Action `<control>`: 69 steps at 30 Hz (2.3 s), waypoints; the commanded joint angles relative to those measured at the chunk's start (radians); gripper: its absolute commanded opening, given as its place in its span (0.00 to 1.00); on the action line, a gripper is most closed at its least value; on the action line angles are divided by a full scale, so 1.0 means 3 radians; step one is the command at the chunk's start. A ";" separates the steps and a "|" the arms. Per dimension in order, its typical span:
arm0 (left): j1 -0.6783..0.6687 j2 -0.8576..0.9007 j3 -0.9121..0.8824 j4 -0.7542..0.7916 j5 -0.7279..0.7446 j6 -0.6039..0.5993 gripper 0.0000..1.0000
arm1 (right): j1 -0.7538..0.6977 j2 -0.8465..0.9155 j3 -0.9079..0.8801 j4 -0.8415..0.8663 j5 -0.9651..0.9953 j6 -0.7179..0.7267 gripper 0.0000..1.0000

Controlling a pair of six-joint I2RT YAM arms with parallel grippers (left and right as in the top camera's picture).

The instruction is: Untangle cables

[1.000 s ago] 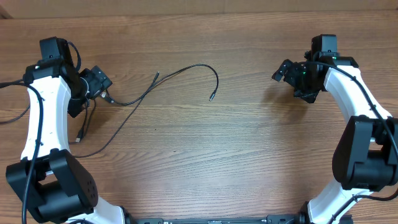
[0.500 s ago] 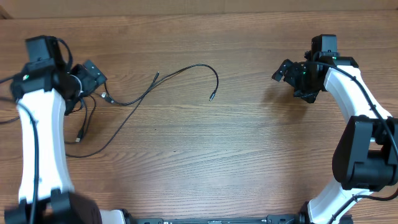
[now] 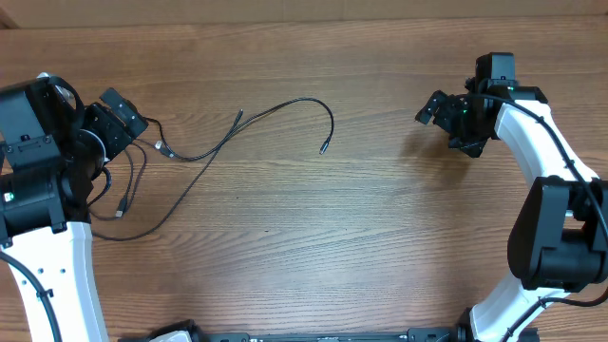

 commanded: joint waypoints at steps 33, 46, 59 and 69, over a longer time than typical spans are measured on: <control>-0.0006 -0.0089 -0.0809 0.0005 0.0010 0.0011 1.00 | 0.0003 -0.0083 0.0053 0.0006 0.0011 0.0003 1.00; -0.0175 -0.0932 -0.1537 0.0004 0.0010 0.0011 0.99 | 0.0003 -0.0083 0.0053 0.0006 0.0011 0.0003 1.00; -0.0309 -0.1652 -0.2068 -0.0018 0.0010 0.0011 0.99 | 0.0003 -0.0083 0.0053 0.0006 0.0011 0.0003 1.00; -0.0309 -0.1717 -0.2242 0.0006 0.0010 0.0011 0.99 | 0.0003 -0.0083 0.0053 0.0006 0.0011 0.0003 1.00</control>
